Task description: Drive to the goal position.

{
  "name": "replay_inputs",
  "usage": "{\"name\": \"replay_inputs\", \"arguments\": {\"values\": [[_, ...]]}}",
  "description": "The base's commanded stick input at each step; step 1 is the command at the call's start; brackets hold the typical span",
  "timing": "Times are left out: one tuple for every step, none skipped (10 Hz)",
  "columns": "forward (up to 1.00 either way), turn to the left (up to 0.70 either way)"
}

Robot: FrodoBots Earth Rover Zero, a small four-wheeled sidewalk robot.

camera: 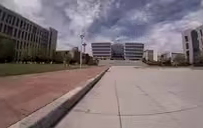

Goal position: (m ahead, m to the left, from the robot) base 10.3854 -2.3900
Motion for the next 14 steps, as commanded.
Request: {"name": "replay_inputs", "arguments": {"values": [[1.0, -0.4], [1.0, -0.4], [1.0, -0.4], [1.0, -0.4], [1.0, -0.4], [1.0, -0.4], [1.0, -0.4], [1.0, -0.4], [1.0, -0.4], [1.0, -0.4], [1.0, -0.39], [1.0, 0.0], [1.0, 0.0], [1.0, 0.0]]}}
